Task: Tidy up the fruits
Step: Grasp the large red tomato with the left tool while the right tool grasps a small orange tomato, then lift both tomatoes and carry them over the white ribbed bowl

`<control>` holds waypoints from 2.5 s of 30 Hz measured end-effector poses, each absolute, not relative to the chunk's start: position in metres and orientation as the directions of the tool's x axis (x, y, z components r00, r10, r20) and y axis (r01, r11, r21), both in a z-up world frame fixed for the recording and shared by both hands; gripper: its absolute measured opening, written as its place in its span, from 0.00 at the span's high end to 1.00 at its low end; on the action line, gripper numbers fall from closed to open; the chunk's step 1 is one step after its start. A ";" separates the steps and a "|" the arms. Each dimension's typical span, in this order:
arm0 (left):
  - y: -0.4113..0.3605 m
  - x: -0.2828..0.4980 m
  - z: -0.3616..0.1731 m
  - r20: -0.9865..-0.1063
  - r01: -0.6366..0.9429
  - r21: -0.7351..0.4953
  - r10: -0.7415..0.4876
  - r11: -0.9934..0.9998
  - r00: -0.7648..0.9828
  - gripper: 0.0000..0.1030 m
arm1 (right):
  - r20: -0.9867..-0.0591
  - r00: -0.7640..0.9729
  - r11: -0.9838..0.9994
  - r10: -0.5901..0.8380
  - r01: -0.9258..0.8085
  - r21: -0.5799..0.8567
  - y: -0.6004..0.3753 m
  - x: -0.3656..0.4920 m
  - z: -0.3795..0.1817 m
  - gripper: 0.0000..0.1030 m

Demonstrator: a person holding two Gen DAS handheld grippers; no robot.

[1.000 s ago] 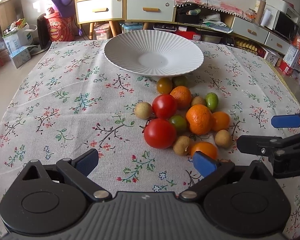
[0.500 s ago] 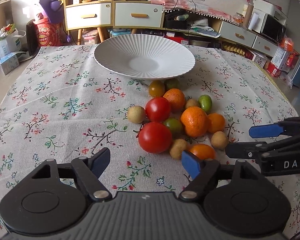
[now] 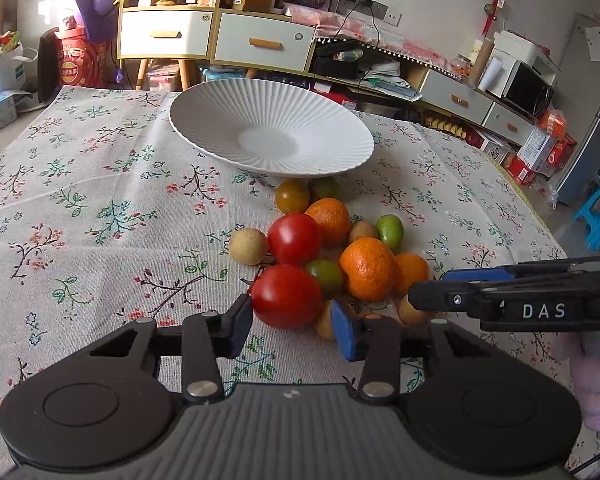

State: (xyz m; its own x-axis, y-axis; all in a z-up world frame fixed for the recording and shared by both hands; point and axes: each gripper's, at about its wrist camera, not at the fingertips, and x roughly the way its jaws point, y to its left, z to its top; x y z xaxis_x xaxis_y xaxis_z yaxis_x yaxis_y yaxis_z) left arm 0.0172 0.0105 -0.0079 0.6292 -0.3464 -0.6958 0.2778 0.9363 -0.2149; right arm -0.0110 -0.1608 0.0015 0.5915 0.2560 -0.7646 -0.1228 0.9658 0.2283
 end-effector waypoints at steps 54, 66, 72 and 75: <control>0.012 0.053 0.027 -0.607 0.280 -0.161 -0.319 0.946 0.728 0.67 | -0.692 0.678 0.968 0.248 -0.144 0.205 -0.156 0.025 0.032 0.67; -0.004 0.114 0.018 -0.615 0.367 -0.063 -0.326 0.928 0.718 0.67 | -0.708 0.640 0.952 0.299 -0.146 0.270 -0.152 0.106 0.028 0.67; -0.008 0.138 0.002 -0.638 0.378 -0.084 -0.342 0.922 0.690 0.67 | -0.738 0.605 0.948 0.299 -0.103 0.301 -0.152 0.137 0.017 0.67; -0.006 0.145 -0.002 -0.641 0.376 -0.102 -0.350 0.921 0.683 0.67 | -0.744 0.596 0.947 0.302 -0.096 0.307 -0.150 0.147 0.013 0.67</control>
State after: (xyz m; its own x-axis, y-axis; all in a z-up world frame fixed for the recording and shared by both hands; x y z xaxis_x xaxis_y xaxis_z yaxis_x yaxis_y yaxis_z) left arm 0.1453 -0.0064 -0.0017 0.6831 -0.3502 -0.6409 0.3763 0.9209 -0.1021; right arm 0.1473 -0.1502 0.0134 0.5963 0.3019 -0.7438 -0.0959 0.9467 0.3074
